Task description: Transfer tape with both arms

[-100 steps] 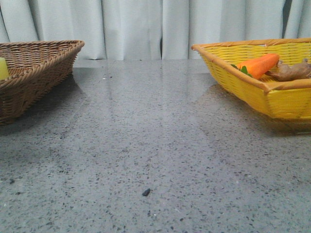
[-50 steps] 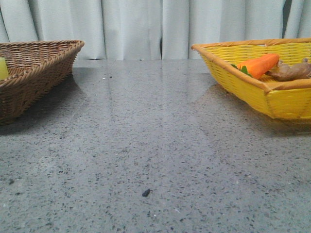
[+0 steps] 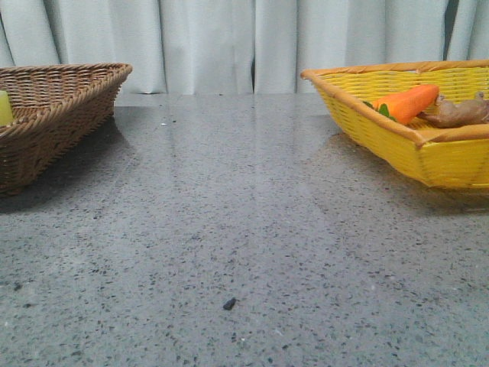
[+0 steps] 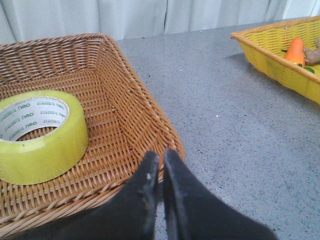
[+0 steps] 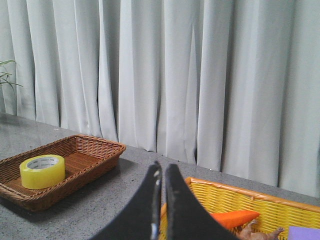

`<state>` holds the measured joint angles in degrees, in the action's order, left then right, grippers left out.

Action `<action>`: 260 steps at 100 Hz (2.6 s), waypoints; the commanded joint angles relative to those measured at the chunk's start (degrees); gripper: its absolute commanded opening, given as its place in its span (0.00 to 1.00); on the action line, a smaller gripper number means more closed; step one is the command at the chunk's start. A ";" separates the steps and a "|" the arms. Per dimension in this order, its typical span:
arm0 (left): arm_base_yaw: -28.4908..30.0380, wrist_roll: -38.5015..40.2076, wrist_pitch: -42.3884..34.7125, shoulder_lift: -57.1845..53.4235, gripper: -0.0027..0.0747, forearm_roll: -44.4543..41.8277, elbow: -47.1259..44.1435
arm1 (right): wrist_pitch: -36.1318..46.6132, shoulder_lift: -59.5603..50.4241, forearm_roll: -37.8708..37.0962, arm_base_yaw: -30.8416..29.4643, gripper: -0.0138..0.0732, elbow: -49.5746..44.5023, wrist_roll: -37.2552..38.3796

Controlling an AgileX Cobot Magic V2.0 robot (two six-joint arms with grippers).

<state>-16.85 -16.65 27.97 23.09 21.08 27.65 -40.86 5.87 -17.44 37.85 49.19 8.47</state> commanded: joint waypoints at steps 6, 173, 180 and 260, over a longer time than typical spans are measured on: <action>-0.34 0.52 -7.20 -0.58 0.01 0.58 -0.56 | 4.70 1.19 -1.47 -0.24 0.07 1.02 0.07; 5.81 18.57 -12.46 -25.01 0.01 -20.23 -28.32 | 4.59 1.19 -1.47 -0.24 0.07 1.02 0.07; 5.81 18.57 -12.46 -25.01 0.01 -20.23 -28.32 | 4.59 1.19 -1.47 -0.24 0.07 1.02 0.07; 5.81 18.57 -12.46 -25.01 0.01 -20.23 -28.32 | 28.72 1.02 15.14 -30.03 0.07 -44.62 3.04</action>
<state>-11.30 1.45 18.67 -0.36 0.53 -0.10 -18.59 6.30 -5.63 11.37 5.65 11.27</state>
